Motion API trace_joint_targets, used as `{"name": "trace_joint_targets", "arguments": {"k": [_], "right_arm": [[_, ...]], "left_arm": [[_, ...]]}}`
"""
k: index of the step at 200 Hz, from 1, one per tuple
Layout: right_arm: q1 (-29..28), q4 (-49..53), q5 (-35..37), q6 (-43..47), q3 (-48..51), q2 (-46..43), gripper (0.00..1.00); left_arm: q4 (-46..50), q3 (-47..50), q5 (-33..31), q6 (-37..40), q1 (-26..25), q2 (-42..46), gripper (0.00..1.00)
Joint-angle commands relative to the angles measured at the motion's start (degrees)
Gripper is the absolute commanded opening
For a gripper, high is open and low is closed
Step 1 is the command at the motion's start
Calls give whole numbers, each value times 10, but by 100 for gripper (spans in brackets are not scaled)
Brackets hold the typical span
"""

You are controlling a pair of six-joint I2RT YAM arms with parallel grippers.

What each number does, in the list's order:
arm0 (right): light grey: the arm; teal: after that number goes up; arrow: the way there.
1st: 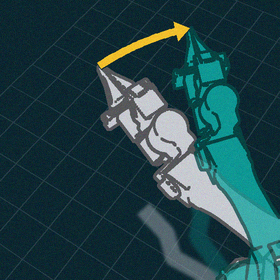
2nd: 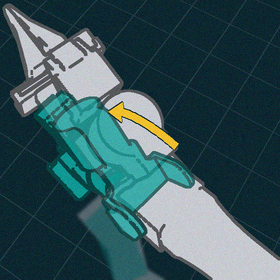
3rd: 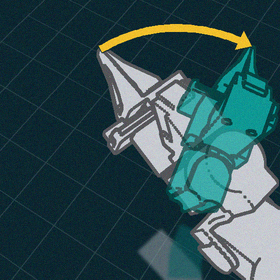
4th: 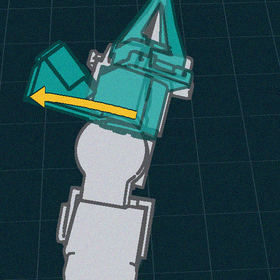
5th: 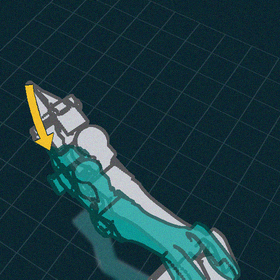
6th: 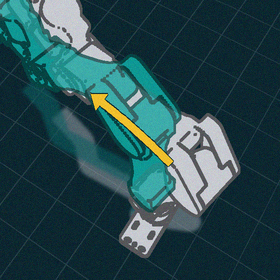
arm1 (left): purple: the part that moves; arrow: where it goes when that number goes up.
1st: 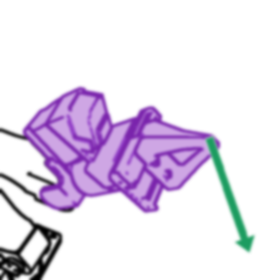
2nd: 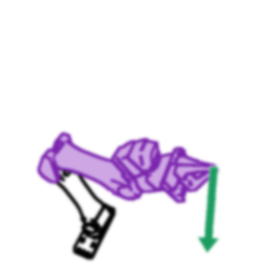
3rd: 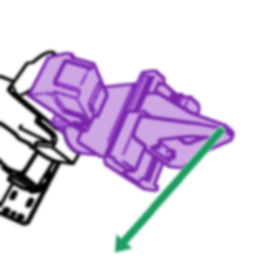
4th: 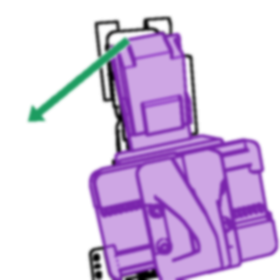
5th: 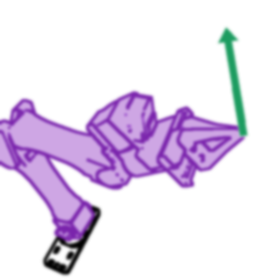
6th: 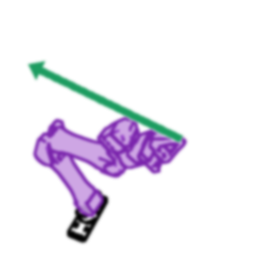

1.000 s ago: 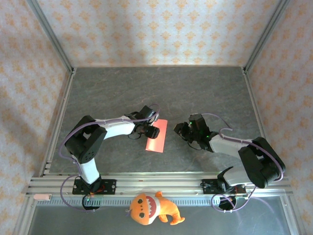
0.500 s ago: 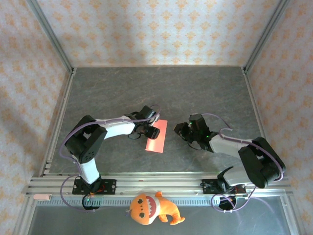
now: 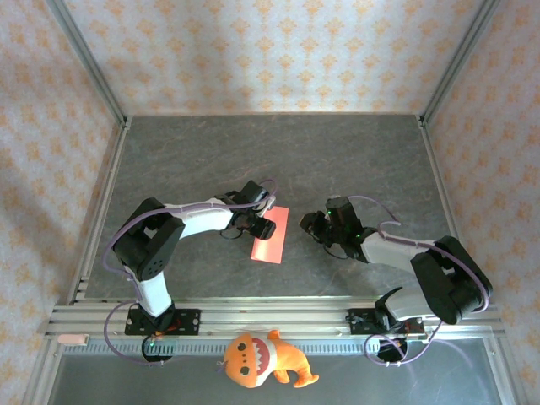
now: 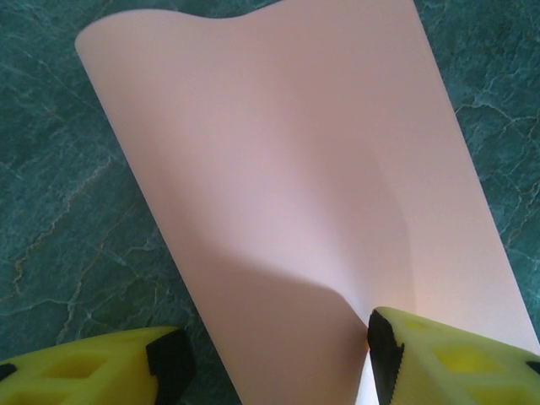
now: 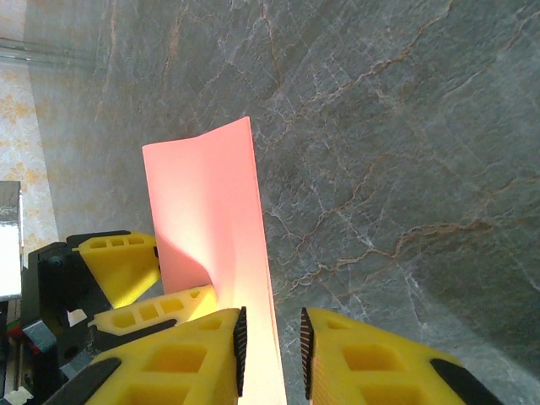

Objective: Fold a paper plane with a square sheet of paper (pick it up from the middle)

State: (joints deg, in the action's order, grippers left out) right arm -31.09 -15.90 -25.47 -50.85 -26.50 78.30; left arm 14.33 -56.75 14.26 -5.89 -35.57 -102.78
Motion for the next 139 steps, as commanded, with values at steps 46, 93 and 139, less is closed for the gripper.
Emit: {"name": "trace_joint_targets", "arguments": {"k": [46, 93, 139], "right_arm": [[-3, -31, -15, 0, 7, 7, 27], [-3, -39, -21, -3, 8, 13, 27], [-3, -41, -28, -3, 6, 18, 27]], "left_arm": [[-22, 10, -24, 18, 15, -64, 64], [-27, 12, -31, 16, 15, -65, 64], [-26, 11, -32, 16, 15, -65, 64]]}}
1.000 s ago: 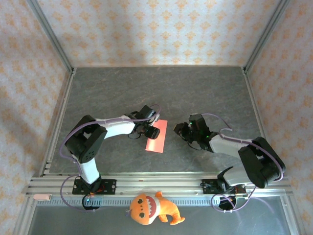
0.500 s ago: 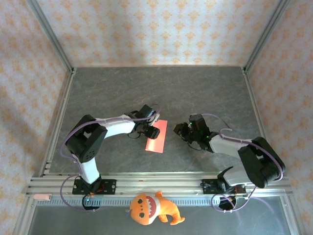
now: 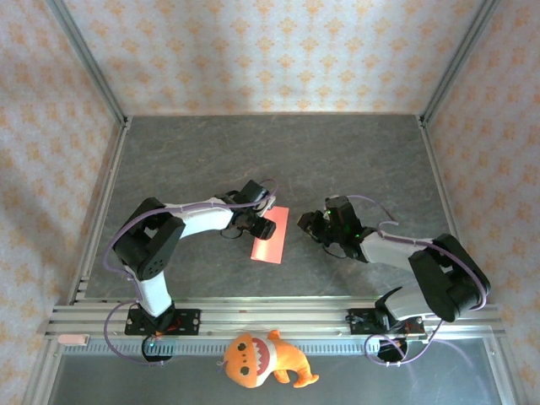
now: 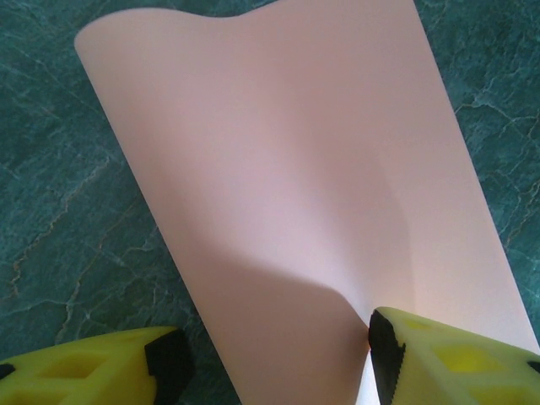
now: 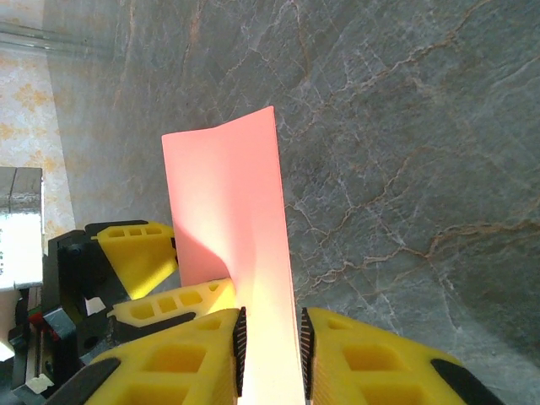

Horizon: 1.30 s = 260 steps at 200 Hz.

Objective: Fold a paper plane with a square sheet of paper (pick it up from the middle)

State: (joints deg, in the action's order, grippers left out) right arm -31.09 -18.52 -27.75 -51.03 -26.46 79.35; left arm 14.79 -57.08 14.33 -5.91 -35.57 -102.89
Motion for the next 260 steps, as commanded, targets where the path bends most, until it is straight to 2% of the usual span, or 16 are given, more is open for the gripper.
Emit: {"name": "trace_joint_targets", "arguments": {"k": [1, 227, 260], "right_arm": [[-3, -15, -5, -1, 5, 7, 27], [-3, -20, -7, -12, 7, 10, 28], [-3, -20, -8, -13, 5, 14, 28]], "left_arm": [[-31, 14, -33, 17, 15, -64, 64], [-33, 21, -29, -1, 15, -87, 64], [-29, 22, -47, -13, 15, -90, 64]]}}
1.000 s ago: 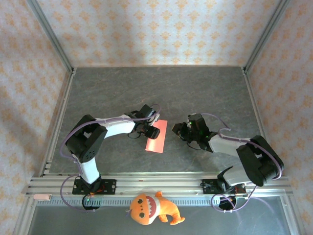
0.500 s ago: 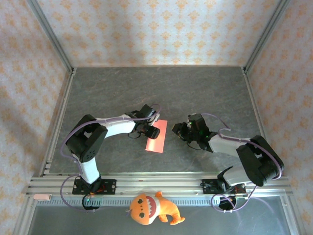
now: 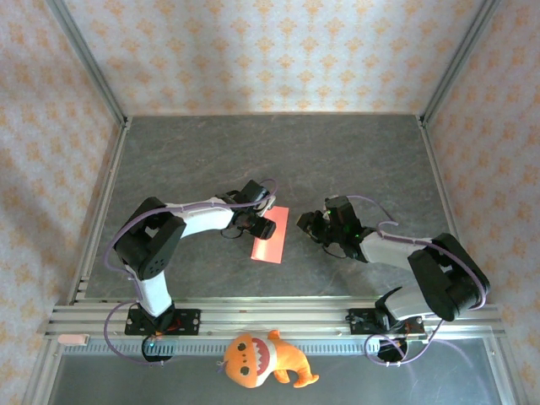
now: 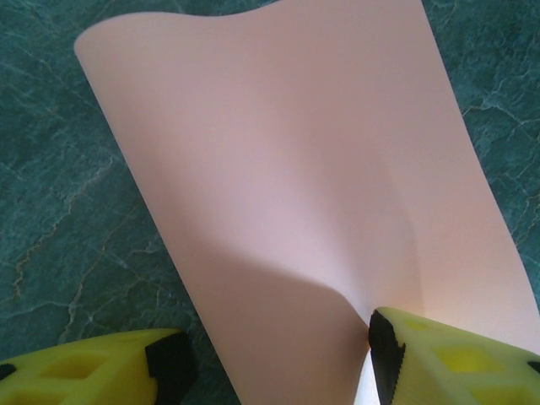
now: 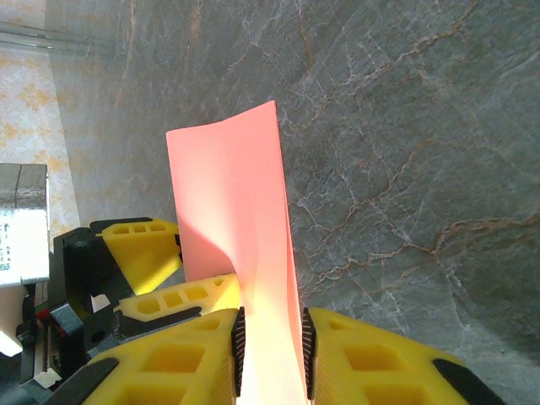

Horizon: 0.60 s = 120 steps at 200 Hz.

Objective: Fold a paper plane with a square sheet of paper (pick it up from the middle)

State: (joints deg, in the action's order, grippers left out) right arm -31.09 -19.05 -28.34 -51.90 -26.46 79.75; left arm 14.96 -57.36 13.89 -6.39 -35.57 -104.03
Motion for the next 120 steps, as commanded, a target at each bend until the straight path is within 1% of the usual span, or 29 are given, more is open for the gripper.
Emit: {"name": "trace_joint_targets", "arguments": {"k": [1, 64, 93, 120], "right_arm": [[-3, -15, -2, -4, 5, 10, 28], [-4, -19, -8, -3, 0, 18, 28], [-7, -43, -27, -2, 0, 17, 27], [-13, -53, -36, -2, -8, 30, 22]], "left_arm": [[-30, 25, -42, -8, 15, -79, 64], [-37, 32, -29, -5, 15, -76, 64], [-38, 30, -24, -2, 15, -78, 64], [-38, 29, -27, -1, 15, -76, 64]]}}
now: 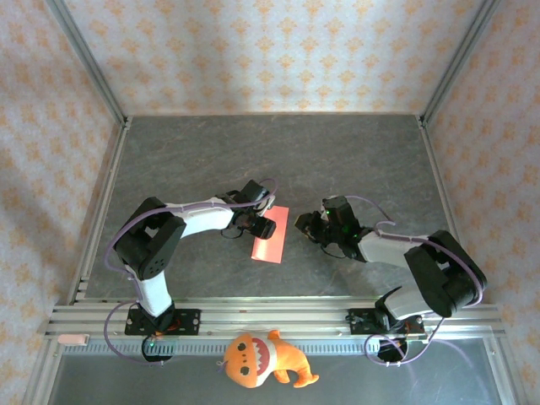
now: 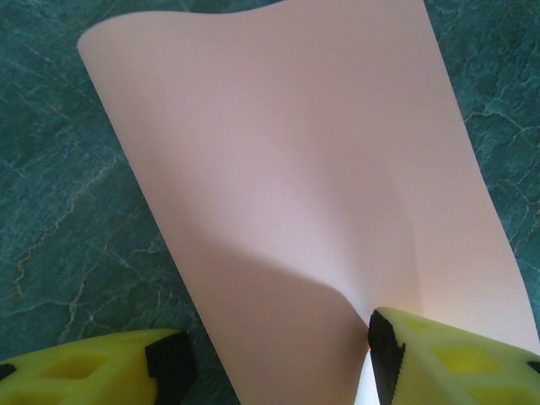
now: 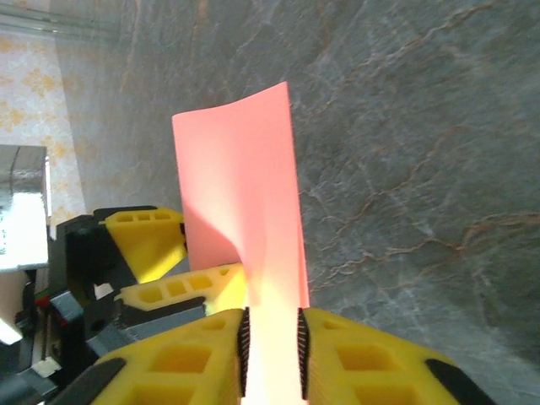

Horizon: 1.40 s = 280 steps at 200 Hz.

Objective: Fold a paper plane with a square sheet of paper (pick it up from the middle)

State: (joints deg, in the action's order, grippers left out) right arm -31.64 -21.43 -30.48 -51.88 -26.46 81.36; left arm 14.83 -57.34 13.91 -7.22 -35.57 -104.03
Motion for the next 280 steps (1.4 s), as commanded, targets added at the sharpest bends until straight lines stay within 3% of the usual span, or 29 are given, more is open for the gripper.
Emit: {"name": "trace_joint_targets", "arguments": {"k": [1, 101, 123, 159, 198, 280], "right_arm": [[-8, -29, -14, -3, -8, 15, 22], [-13, 49, 61, 8, -32, -4, 21], [-12, 53, 44, 15, -42, 4, 20], [-22, 3, 13, -5, -47, 39, 8], [-49, -11, 7, -11, -77, 84, 1], [-72, -20, 2, -35, -114, 155, 0]], "left_arm": [[-36, 29, -27, 7, 15, -76, 64], [-44, 38, -24, 2, 15, -75, 64], [-45, 41, -25, 3, 15, -75, 64], [-46, 42, -25, 3, 15, -75, 64], [-47, 41, -24, 2, 15, -76, 64], [-48, 41, -19, 4, 15, -76, 64]]}}
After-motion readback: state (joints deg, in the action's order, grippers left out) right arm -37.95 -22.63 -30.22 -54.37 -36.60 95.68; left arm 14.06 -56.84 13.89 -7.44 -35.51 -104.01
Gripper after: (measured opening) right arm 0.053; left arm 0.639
